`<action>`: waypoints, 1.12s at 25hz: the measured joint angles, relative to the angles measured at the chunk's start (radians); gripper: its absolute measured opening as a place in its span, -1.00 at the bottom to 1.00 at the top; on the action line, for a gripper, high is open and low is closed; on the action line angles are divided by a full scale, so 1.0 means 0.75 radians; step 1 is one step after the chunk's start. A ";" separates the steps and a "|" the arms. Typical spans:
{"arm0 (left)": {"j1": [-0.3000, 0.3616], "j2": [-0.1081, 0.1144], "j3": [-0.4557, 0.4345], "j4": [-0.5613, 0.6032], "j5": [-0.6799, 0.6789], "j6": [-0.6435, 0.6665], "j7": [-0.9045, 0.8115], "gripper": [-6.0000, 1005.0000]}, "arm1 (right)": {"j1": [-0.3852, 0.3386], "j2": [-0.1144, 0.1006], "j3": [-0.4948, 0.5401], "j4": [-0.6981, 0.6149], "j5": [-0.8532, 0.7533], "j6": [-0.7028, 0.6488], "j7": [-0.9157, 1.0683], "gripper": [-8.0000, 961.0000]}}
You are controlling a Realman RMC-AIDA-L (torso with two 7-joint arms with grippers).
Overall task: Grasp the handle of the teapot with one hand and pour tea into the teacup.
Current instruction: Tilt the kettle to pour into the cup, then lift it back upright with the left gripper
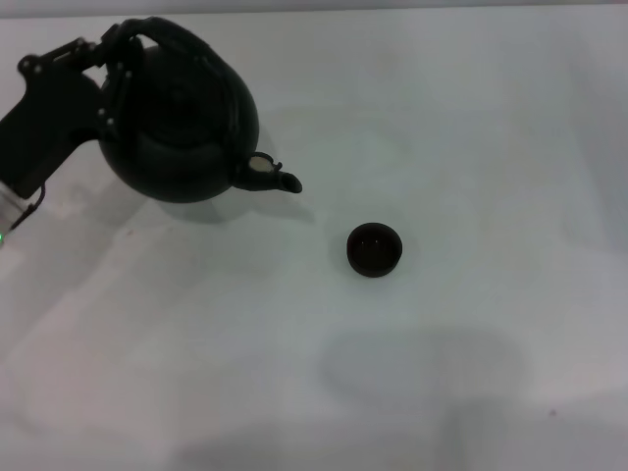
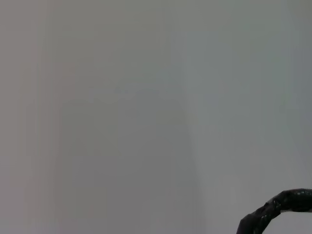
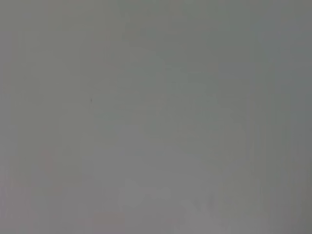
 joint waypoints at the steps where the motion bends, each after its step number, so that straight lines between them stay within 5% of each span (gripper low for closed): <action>1: -0.012 0.008 0.000 0.003 0.013 0.000 0.000 -0.70 | 0.000 0.000 0.000 0.001 0.000 0.000 0.000 0.75; 12: -0.148 0.043 0.001 0.000 0.150 -0.033 0.012 -0.70 | -0.004 0.007 -0.005 0.016 0.000 0.000 -0.001 0.75; 21: -0.219 0.000 0.001 0.003 0.184 -0.203 0.090 -0.72 | -0.013 0.008 -0.005 0.019 0.000 0.007 -0.001 0.75; 28: -0.236 -0.005 0.001 0.011 0.237 -0.256 0.079 -0.72 | -0.020 0.008 -0.006 0.033 0.000 0.007 -0.009 0.75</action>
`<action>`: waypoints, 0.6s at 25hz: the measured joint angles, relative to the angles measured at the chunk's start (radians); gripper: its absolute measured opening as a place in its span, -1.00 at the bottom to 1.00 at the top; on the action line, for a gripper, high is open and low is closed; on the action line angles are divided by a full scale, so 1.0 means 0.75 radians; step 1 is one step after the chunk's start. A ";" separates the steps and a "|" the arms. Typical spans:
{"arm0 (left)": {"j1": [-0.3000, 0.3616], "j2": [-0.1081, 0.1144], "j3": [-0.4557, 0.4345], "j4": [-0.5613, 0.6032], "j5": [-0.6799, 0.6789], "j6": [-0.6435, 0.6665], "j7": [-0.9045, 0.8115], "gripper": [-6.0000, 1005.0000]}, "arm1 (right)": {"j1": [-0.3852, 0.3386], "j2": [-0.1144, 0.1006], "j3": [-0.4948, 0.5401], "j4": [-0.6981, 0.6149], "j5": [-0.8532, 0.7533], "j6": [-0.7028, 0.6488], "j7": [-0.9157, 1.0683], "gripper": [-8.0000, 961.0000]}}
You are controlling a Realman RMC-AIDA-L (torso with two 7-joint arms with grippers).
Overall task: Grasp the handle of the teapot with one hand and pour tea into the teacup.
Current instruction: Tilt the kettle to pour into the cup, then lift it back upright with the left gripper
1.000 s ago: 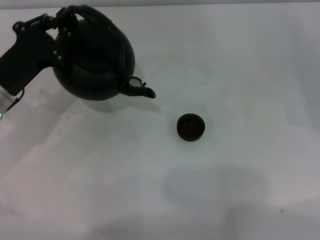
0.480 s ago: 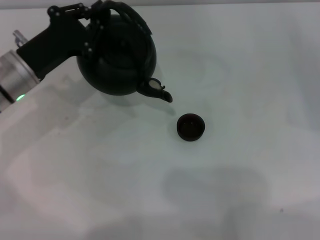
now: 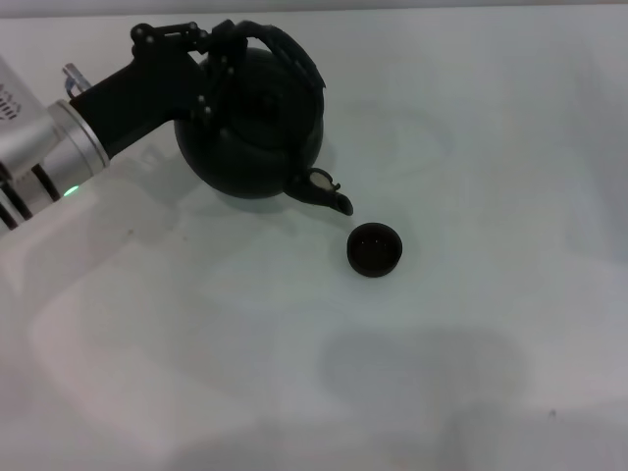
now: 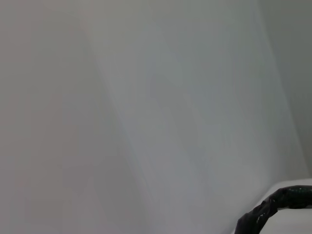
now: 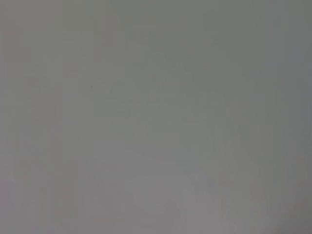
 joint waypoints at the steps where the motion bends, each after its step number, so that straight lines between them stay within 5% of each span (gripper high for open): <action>1: -0.004 0.000 0.000 0.001 0.009 -0.008 -0.002 -0.72 | 0.000 0.000 0.000 0.000 0.000 0.001 0.000 0.75; 15: -0.076 0.000 0.000 0.009 0.111 -0.037 -0.004 -0.73 | -0.004 0.001 -0.001 0.002 -0.002 -0.004 -0.003 0.75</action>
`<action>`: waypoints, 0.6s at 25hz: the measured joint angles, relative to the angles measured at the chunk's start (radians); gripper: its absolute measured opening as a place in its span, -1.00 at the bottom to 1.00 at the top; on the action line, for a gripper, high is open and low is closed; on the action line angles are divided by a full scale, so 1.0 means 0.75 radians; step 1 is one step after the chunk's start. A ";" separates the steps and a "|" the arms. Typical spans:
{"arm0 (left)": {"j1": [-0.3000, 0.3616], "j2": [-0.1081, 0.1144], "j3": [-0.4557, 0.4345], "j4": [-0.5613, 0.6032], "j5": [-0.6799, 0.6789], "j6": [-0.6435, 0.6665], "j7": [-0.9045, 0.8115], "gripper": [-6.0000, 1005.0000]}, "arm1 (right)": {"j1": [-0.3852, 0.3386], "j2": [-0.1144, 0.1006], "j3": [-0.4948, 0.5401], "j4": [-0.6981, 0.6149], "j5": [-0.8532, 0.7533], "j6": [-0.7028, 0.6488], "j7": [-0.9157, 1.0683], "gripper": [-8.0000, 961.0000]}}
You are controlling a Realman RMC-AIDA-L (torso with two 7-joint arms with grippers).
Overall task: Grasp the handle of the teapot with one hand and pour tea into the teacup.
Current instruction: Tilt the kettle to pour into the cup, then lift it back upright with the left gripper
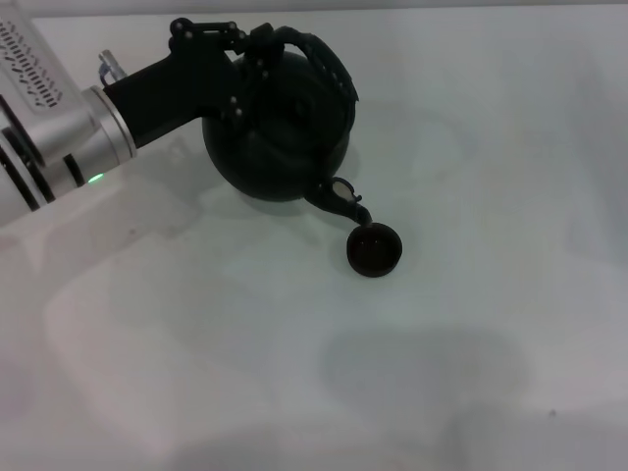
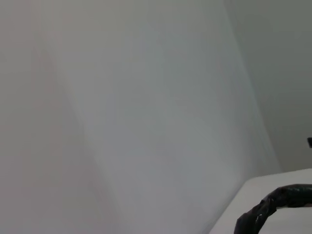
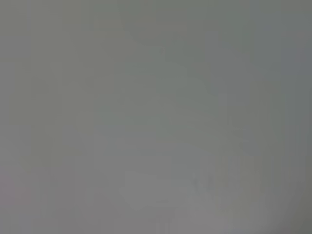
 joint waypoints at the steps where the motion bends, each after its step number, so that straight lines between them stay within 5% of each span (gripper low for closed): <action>1: 0.000 0.000 0.000 0.000 0.000 0.000 0.000 -0.73 | 0.000 0.000 0.000 0.000 0.000 0.000 0.000 0.75; 15: -0.003 0.005 -0.001 0.015 0.060 0.001 0.007 -0.73 | 0.004 -0.003 0.009 -0.005 0.000 -0.002 0.000 0.75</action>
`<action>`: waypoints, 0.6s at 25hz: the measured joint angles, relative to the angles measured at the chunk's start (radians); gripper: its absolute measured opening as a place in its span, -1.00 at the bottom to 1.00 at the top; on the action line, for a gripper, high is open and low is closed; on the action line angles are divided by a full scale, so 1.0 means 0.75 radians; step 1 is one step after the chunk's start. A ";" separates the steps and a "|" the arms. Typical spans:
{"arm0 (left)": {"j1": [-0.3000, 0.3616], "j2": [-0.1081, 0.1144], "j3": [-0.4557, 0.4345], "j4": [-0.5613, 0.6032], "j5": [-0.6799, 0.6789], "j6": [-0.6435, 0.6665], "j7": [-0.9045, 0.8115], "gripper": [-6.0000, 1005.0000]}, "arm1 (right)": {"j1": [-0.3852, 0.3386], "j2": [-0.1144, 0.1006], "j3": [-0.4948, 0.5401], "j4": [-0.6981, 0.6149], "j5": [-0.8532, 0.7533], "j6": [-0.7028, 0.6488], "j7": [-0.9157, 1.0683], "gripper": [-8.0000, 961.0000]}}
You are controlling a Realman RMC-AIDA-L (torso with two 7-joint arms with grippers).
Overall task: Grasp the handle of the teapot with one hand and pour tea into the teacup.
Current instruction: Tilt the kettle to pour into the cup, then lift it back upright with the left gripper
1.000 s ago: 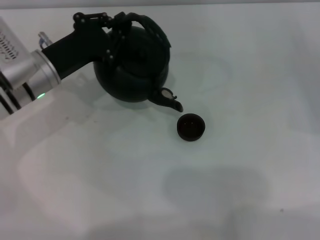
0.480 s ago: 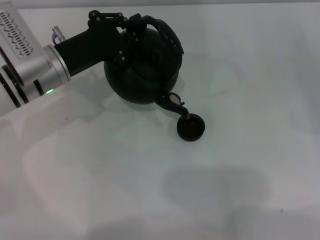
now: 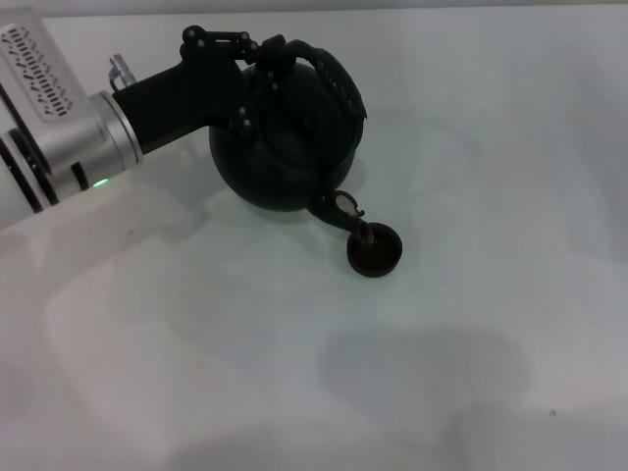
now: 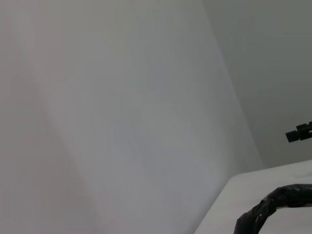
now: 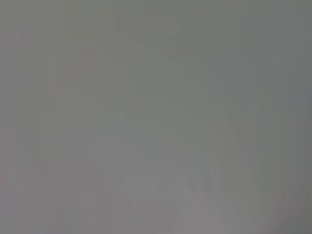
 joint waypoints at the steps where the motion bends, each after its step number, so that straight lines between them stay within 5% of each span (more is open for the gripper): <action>1: -0.001 0.002 -0.001 0.001 0.003 0.000 0.000 -0.73 | 0.000 0.000 0.001 0.000 0.000 0.000 0.000 0.75; 15: -0.015 0.047 -0.002 0.035 0.044 0.000 -0.003 -0.73 | -0.002 0.000 0.006 0.003 0.004 0.000 0.009 0.75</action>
